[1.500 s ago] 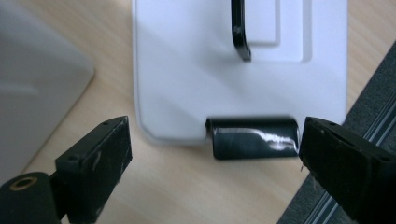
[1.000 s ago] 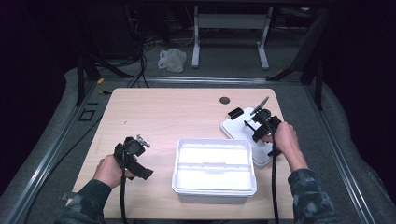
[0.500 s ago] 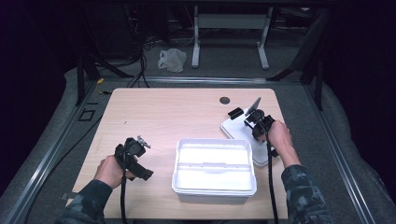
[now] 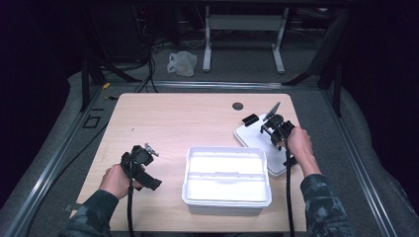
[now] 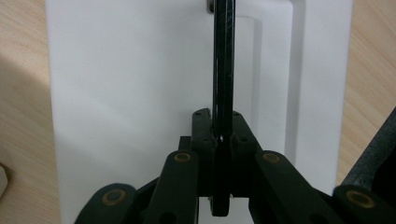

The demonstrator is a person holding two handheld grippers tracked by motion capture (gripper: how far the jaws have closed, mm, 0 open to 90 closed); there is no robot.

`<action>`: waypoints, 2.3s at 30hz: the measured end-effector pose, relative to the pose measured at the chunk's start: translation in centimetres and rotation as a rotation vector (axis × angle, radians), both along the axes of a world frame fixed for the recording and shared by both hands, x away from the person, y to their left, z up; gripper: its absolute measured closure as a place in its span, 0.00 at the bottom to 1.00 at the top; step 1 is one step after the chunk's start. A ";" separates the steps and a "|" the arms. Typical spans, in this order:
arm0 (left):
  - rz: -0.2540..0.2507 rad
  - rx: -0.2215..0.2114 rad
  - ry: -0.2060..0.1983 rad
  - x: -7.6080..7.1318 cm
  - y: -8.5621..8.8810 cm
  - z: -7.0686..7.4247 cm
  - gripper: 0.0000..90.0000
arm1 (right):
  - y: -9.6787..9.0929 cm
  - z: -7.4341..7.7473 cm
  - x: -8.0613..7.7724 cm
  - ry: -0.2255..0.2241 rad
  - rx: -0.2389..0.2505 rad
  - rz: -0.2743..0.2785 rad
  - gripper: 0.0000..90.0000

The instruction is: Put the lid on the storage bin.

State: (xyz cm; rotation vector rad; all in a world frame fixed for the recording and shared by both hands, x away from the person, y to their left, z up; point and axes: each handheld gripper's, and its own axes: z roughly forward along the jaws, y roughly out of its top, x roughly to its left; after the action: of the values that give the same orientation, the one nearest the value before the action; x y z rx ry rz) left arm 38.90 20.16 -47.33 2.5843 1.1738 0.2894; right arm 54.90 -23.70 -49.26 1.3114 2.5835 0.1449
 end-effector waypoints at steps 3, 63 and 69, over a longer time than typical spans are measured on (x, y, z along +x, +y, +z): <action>0.006 -0.002 0.002 0.1 0.2 -0.1 0.00 | -0.6 0.7 -0.1 0.003 0.031 -0.006 0.94; 0.056 -0.009 0.045 0.9 2.0 -1.4 0.00 | 3.1 16.9 -9.7 -0.104 0.166 0.487 0.94; 0.058 -0.012 0.045 0.8 2.1 -1.4 0.00 | 5.9 16.3 -10.8 -0.083 0.164 0.612 0.94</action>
State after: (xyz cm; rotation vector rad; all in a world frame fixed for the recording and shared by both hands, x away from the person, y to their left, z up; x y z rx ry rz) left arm 39.74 22.23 -48.77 2.5628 1.2632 0.2374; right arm 44.09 -17.80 -32.99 0.4970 2.8560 0.5114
